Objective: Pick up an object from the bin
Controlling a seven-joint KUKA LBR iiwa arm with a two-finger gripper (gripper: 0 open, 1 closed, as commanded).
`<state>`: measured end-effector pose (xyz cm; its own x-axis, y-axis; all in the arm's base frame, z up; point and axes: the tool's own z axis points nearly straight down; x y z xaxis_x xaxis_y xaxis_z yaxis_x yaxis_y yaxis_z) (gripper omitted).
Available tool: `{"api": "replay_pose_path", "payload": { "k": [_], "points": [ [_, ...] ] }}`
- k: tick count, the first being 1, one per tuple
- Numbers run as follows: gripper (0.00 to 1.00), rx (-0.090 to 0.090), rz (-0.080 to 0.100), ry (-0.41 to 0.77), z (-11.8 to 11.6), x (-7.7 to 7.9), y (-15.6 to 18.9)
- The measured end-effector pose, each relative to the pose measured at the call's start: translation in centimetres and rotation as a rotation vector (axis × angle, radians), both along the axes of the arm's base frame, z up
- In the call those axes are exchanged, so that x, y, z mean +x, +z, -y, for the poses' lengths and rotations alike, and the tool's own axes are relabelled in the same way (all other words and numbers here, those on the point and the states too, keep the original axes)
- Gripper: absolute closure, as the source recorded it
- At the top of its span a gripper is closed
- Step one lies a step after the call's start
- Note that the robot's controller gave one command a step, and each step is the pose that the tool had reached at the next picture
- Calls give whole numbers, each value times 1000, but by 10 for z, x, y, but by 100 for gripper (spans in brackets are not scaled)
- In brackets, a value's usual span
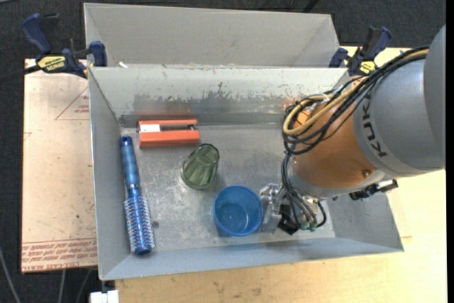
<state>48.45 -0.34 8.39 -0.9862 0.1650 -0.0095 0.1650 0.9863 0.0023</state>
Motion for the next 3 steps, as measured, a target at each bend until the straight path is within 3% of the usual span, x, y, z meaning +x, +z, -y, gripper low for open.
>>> {"api": "replay_pose_path", "payload": {
  "k": [1,2,3],
  "points": [
    [100,1,-8,-3,4,7,41],
    [100,0,15,-6,-7,12,56],
    [0,2,-4,94,-51,69,-1]
  ]
}}
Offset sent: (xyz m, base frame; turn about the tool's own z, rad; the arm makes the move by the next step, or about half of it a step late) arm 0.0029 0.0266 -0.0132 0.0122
